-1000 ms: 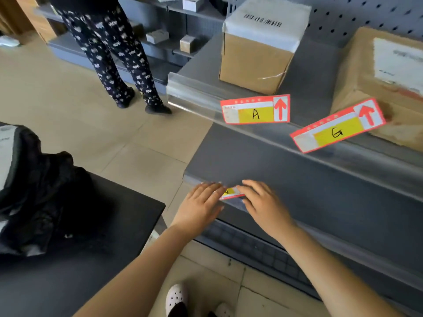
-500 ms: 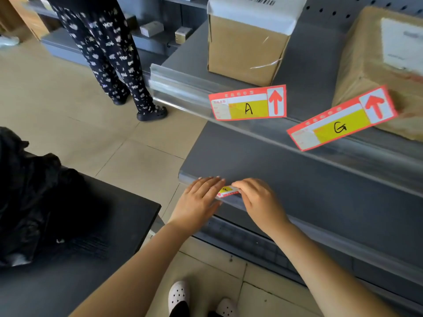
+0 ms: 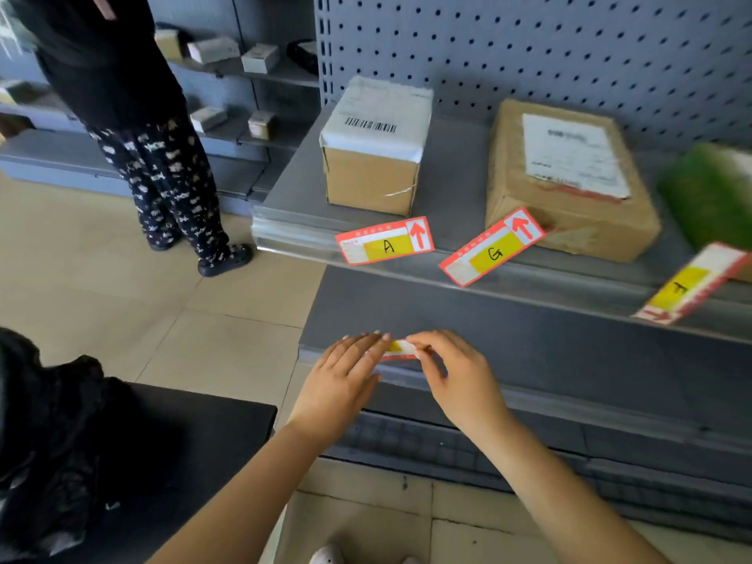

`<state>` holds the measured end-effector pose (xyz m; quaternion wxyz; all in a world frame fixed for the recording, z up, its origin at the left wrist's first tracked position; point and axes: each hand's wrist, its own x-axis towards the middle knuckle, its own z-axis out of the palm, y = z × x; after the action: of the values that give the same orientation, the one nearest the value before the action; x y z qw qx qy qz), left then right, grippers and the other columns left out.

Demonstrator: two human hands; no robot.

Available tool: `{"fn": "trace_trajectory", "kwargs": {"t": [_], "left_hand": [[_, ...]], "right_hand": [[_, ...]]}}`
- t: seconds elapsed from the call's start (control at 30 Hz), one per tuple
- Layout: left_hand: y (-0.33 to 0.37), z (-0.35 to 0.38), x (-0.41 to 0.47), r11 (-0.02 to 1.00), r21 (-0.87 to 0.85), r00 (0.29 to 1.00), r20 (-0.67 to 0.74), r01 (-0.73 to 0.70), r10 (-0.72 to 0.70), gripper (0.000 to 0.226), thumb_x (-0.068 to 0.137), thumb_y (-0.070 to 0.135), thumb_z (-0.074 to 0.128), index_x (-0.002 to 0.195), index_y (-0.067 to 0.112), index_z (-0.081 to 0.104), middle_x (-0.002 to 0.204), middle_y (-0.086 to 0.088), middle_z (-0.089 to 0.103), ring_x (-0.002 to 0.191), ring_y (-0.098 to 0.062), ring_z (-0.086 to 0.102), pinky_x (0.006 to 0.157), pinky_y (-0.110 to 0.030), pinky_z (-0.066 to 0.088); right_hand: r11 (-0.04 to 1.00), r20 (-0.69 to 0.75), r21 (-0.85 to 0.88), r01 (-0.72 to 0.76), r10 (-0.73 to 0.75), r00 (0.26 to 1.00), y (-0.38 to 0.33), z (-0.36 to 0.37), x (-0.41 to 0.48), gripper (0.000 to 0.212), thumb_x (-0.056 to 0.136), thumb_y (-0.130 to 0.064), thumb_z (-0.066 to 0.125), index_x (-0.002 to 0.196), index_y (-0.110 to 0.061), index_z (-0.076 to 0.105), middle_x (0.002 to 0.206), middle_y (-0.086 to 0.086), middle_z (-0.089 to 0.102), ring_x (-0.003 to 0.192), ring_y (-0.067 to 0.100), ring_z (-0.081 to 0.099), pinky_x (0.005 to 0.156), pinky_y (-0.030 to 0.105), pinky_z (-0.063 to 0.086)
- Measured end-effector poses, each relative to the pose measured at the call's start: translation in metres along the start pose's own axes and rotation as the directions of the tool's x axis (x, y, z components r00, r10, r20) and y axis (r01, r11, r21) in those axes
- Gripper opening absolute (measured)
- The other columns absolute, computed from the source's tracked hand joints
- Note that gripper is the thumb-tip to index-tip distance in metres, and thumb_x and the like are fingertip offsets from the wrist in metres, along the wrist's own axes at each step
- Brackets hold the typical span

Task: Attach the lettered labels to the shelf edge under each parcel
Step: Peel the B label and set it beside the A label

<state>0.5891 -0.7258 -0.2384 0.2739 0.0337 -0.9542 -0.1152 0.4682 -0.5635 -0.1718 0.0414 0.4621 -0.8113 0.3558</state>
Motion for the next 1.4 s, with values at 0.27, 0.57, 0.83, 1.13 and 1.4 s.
{"fn": "trace_trajectory", "kwargs": {"t": [0.27,0.57,0.83,1.13,1.4], "left_hand": [[0.026,-0.042,0.022,0.985,0.008,0.981,-0.092,-0.170,0.170,0.050,0.095,0.029,0.051,0.143,0.018,0.041,0.134,-0.002,0.059,0.117,-0.021,0.056,0.106,-0.039,0.042],[0.101,-0.073,0.044,0.951,0.108,0.911,-0.272,-0.290,0.309,0.043,0.090,0.020,0.070,0.130,0.013,0.059,0.118,-0.002,0.067,0.100,-0.021,0.062,0.099,-0.039,0.047],[0.182,-0.090,0.058,0.933,0.152,0.883,-0.301,-0.327,0.359,0.044,0.093,0.031,0.062,0.134,0.016,0.053,0.113,0.001,0.068,0.094,-0.018,0.061,0.095,-0.036,0.048],[0.220,-0.100,0.089,0.931,0.190,0.852,-0.378,-0.312,0.363,0.041,0.089,0.023,0.061,0.129,0.012,0.060,0.115,-0.002,0.070,0.096,-0.019,0.058,0.093,-0.030,0.044],[0.216,-0.111,0.125,0.959,0.174,0.878,-0.392,-0.224,0.276,0.045,0.089,0.035,0.059,0.129,0.013,0.063,0.112,0.000,0.070,0.089,-0.016,0.060,0.079,-0.025,0.044]], "right_hand": [[0.985,-0.115,0.153,-0.081,0.100,0.988,-0.034,-0.051,-0.022,0.022,0.087,-0.006,0.065,0.101,-0.023,0.066,0.099,-0.011,0.065,0.089,-0.001,0.060,0.082,0.007,0.044],[0.960,-0.166,0.271,-0.066,0.115,0.979,-0.045,-0.129,-0.067,0.026,0.086,-0.006,0.066,0.101,-0.027,0.064,0.097,-0.013,0.067,0.090,0.000,0.063,0.081,0.010,0.046],[0.970,-0.199,0.243,0.007,0.043,0.979,-0.041,-0.198,-0.106,0.026,0.087,-0.006,0.065,0.102,-0.026,0.064,0.098,-0.013,0.067,0.092,-0.001,0.061,0.080,0.008,0.045],[0.956,-0.283,0.291,0.042,0.044,0.958,-0.036,-0.237,-0.105,0.027,0.087,-0.008,0.066,0.108,-0.025,0.064,0.096,-0.013,0.067,0.090,0.001,0.062,0.081,0.012,0.046],[0.915,-0.322,0.398,0.068,0.070,0.944,-0.038,-0.237,-0.066,0.022,0.089,-0.013,0.066,0.110,-0.020,0.063,0.098,-0.014,0.069,0.094,0.008,0.065,0.083,0.019,0.049]]}}
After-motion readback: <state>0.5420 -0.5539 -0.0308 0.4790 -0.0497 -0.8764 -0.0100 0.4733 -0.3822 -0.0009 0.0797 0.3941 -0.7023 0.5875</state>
